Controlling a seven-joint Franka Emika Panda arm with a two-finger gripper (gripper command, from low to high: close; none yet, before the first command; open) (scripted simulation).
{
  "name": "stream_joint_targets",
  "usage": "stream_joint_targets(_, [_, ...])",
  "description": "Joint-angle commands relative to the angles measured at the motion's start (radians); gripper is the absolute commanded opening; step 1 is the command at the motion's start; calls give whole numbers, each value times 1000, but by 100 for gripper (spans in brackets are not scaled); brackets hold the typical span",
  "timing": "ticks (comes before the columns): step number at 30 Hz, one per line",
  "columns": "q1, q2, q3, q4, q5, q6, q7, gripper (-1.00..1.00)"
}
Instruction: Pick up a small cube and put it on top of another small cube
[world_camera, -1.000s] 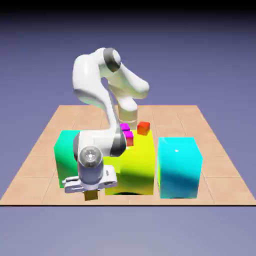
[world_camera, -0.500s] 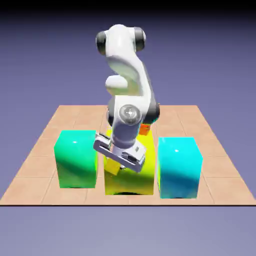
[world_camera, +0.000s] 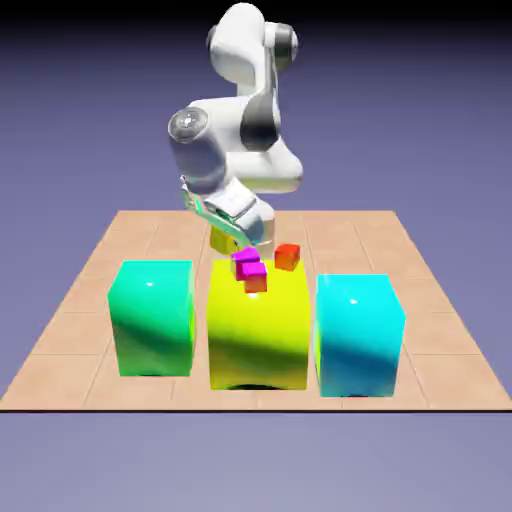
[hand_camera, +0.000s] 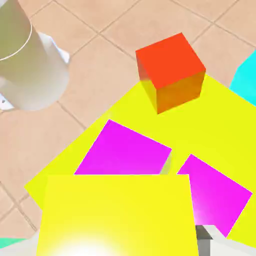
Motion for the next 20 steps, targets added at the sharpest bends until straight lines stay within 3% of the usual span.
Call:
stream_joint_targets(1, [12,-36,-26,-17,30,-11,14,-100])
stream_joint_targets(18, [538,-123,-491,-197,-92,192,147,-100])
stream_joint_targets(19, [538,-123,-491,-197,-92,192,147,100])
stream_joint_targets(20, [538,-123,-491,-197,-92,192,147,100])
